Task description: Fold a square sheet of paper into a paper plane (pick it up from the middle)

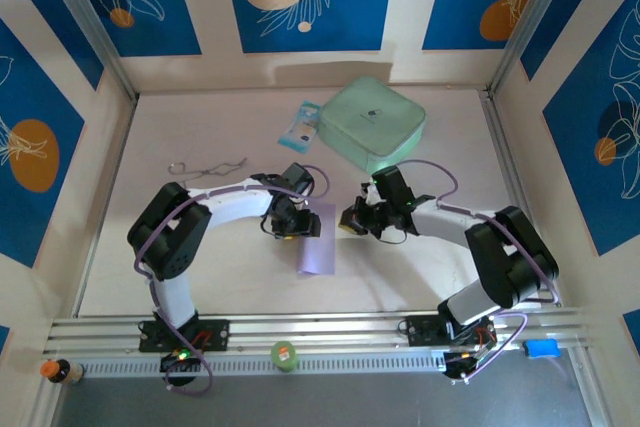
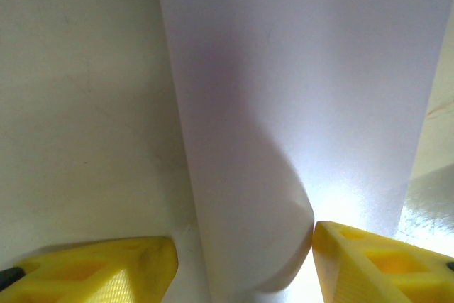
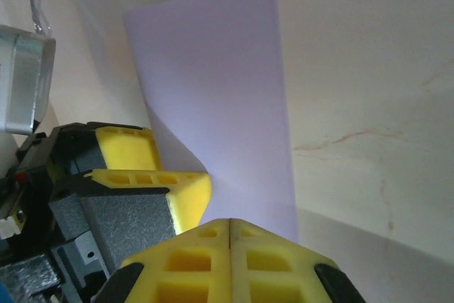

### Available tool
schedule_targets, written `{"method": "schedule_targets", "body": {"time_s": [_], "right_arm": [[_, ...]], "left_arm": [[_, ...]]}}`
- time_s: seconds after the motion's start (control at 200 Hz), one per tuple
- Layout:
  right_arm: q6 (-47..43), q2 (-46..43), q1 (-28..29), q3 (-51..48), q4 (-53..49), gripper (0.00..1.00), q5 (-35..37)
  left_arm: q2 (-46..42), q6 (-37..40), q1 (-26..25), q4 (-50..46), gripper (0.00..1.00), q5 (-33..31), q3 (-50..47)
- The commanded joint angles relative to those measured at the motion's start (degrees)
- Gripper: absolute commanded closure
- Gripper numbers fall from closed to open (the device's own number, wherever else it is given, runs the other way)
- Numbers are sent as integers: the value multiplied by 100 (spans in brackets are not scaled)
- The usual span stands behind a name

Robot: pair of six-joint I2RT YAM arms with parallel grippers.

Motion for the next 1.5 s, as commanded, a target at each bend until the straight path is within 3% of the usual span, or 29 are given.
{"method": "schedule_targets", "body": {"time_s": [0.0,0.145,0.315,1.02,1.265,1.495], "right_arm": [[11,101,368,65,19,100,509],[231,196,890,-42,325,100,1185],[299,513,1083,19,580,100,1162],[236,917,1019,-360,844,100,1167],[-1074,966,477,-307,505,100,476],[-2562,1072,322,59,110,100,319]], "left_arm": [[591,134,23,228,38,-337,-282],[616,147,19,219,38,-320,-272],[636,161,25,228,38,-309,-282],[565,100,17,284,38,-213,-300],[-68,-138,26,457,35,-55,-221],[-945,-388,56,1127,35,118,-385]]}}
